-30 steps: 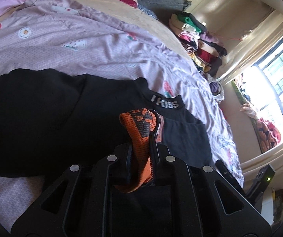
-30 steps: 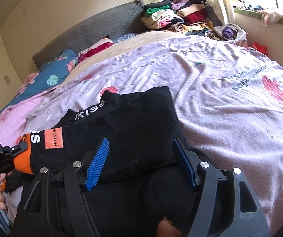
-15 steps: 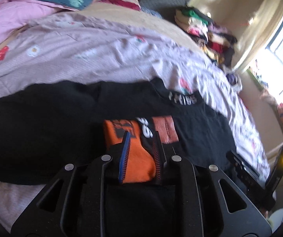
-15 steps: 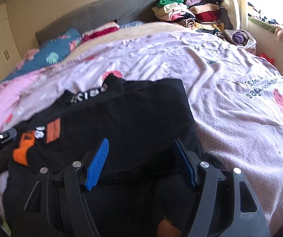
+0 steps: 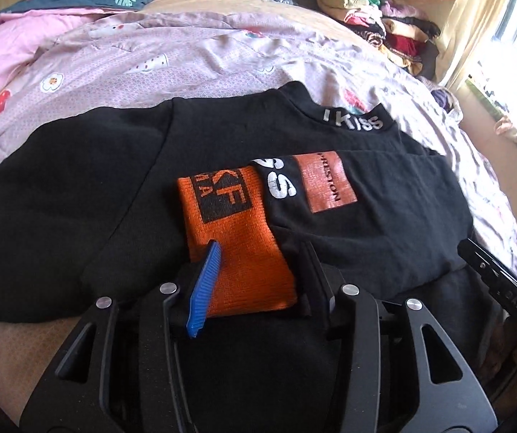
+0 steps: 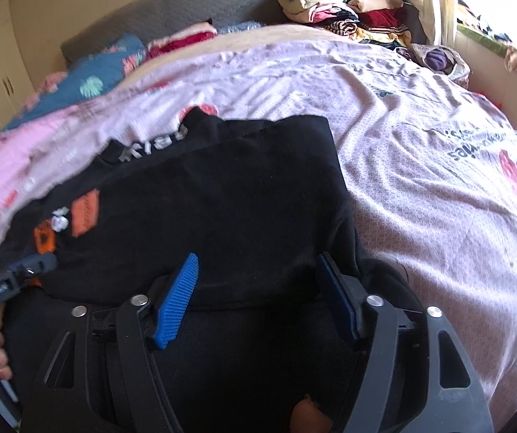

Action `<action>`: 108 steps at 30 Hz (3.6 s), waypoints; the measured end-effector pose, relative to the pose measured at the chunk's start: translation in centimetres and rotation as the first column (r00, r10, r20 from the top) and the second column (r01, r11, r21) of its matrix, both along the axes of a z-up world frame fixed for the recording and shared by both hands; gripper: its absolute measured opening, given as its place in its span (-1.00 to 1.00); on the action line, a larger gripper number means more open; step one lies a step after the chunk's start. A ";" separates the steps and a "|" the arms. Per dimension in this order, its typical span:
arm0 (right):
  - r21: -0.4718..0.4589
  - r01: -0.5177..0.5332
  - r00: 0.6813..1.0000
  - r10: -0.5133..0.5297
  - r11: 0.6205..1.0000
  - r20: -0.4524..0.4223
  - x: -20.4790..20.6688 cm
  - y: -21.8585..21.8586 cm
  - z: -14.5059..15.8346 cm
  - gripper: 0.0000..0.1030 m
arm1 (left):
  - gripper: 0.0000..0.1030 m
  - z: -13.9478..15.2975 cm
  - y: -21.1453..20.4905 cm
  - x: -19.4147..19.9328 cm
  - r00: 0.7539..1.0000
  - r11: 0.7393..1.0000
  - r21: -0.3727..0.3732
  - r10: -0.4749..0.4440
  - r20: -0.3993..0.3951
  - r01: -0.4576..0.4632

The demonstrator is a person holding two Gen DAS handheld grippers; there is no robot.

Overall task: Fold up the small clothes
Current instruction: 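Lay the cuff on the shirt body with the left gripper and open it, then move the left gripper to the orange cuff of the other sleeve, then grasp the other orange cuff with the left gripper and lift it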

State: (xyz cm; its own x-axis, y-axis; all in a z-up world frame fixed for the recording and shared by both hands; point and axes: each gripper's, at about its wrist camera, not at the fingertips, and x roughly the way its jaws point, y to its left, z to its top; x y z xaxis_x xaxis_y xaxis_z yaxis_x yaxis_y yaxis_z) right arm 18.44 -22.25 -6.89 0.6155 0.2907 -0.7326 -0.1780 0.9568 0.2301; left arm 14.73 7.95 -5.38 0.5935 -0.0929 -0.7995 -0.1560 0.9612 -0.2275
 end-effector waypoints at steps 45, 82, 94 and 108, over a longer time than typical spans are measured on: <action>0.002 -0.196 0.966 0.192 0.981 0.175 -7.3 7.9 5.4 0.88 | 0.82 2.8 8.5 -8.9 0.985 0.986 -0.078 0.151 0.079 -0.145; -0.025 -0.381 0.913 0.381 0.924 0.143 -9.8 17.5 6.2 0.88 | 0.81 -0.5 23.8 -16.7 0.803 0.799 -0.164 0.593 0.061 -0.578; 0.001 -0.401 0.912 0.399 0.916 0.097 -10.2 17.3 3.9 0.88 | -0.77 -0.6 28.6 -17.3 0.675 0.671 -0.220 0.735 0.066 -0.708; 0.061 -0.350 0.933 0.343 0.935 0.108 -9.8 14.4 4.5 0.88 | -0.81 8.2 22.2 -16.3 0.737 0.798 -0.271 0.601 0.309 -0.538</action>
